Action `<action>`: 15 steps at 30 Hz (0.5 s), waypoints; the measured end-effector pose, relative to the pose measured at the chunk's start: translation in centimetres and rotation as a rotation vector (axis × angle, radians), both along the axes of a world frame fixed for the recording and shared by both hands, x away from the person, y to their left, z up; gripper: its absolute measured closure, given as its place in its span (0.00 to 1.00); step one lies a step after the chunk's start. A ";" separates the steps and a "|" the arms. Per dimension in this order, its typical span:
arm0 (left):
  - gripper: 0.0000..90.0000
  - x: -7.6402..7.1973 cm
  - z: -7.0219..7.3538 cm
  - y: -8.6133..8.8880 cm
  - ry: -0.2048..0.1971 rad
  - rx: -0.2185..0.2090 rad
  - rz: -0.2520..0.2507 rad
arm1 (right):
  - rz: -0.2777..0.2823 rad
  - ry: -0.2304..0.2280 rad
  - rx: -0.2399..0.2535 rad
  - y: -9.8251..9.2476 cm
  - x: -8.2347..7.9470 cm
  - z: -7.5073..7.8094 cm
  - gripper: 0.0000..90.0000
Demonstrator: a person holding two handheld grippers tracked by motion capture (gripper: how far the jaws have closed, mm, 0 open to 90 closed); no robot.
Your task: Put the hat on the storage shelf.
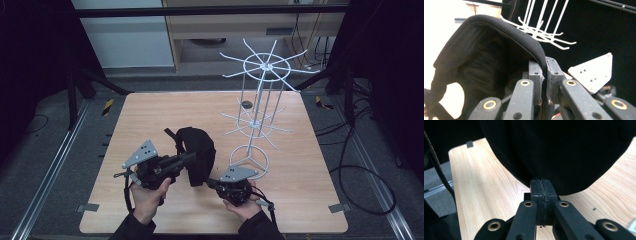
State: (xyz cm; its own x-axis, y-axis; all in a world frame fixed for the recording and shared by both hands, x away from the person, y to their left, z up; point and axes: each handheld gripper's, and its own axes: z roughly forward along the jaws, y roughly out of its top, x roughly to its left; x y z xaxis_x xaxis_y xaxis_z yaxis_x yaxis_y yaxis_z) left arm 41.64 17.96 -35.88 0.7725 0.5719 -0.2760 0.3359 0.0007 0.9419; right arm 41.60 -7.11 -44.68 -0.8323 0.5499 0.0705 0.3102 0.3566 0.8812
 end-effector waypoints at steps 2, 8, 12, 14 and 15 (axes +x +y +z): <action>0.93 0.0 -0.6 0.9 0.007 -0.004 0.011 | -0.002 -0.003 -0.022 -0.2 -0.1 0.3 1.00; 0.92 -0.3 -2.7 3.6 0.062 -0.001 0.049 | -0.001 -0.030 -0.086 -0.7 -0.7 1.0 1.00; 0.92 -0.8 -3.9 5.2 0.083 0.024 0.083 | -0.012 -0.039 -0.078 -0.9 -0.8 1.6 1.00; 0.92 -0.9 -4.2 5.9 0.096 0.024 0.098 | -0.011 -0.033 -0.079 -0.9 -0.7 1.8 1.00; 0.92 -1.0 -4.4 6.3 0.098 0.032 0.107 | -0.014 -0.030 -0.083 -0.8 -0.6 1.7 1.00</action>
State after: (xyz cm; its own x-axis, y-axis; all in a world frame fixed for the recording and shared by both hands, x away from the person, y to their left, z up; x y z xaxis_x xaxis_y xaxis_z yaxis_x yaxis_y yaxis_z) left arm 40.63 24.24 -40.29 0.6769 0.6591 -0.3275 0.4260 0.0120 0.9046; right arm 40.98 -7.94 -42.95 -0.8254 0.5646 -0.0011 0.2895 0.4248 0.8577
